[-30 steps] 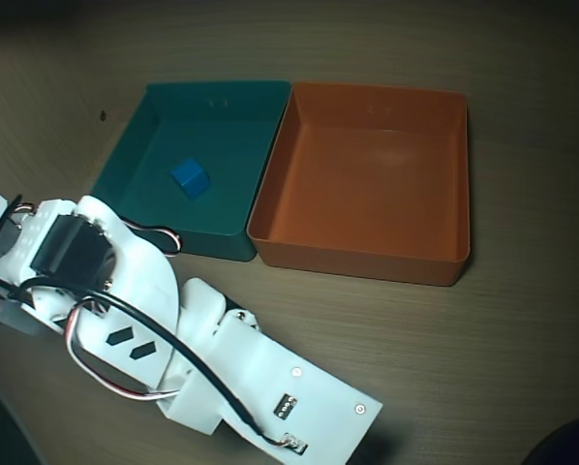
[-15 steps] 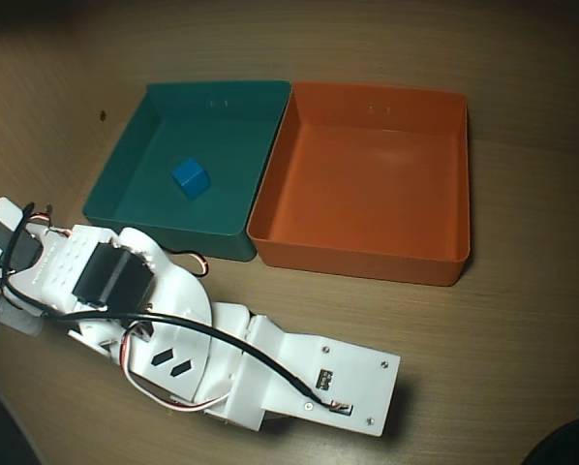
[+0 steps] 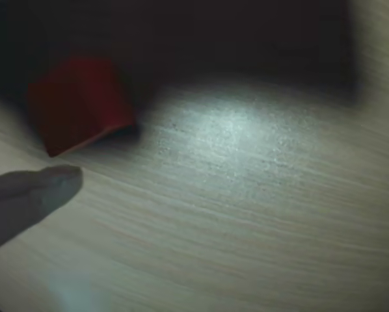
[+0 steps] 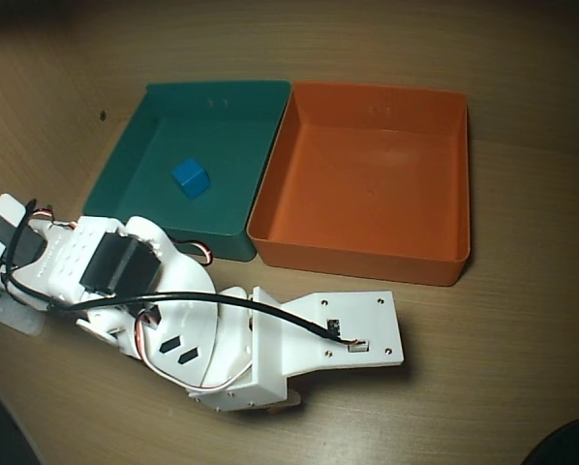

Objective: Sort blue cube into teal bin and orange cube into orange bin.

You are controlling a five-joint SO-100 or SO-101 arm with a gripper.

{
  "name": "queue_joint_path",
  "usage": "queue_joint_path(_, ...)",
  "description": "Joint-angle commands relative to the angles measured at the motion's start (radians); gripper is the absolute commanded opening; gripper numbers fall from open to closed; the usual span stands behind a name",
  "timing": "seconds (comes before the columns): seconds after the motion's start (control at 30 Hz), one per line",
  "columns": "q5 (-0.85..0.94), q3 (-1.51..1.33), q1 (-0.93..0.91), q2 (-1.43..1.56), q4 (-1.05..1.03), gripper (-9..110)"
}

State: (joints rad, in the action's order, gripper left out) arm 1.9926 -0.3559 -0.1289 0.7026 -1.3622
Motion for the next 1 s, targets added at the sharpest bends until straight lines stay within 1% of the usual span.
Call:
queue_joint_path(0.0, 0.023, 0.069, -0.023, 0.032, 0.005, 29)
queue_joint_path(0.33, 0.137, 0.075, -0.043, -0.071, 0.015, 29)
queue_joint_path(0.6, 0.183, 0.069, -0.032, -0.141, 0.015, 29)
queue_joint_path(0.73, 0.17, 0.069, -0.032, -0.152, 0.014, 28)
queue_joint_path(0.83, 0.169, 0.069, -0.032, -0.152, 0.008, 20)
queue_joint_path(0.97, 0.166, 0.069, -0.032, -0.152, 0.003, 3)
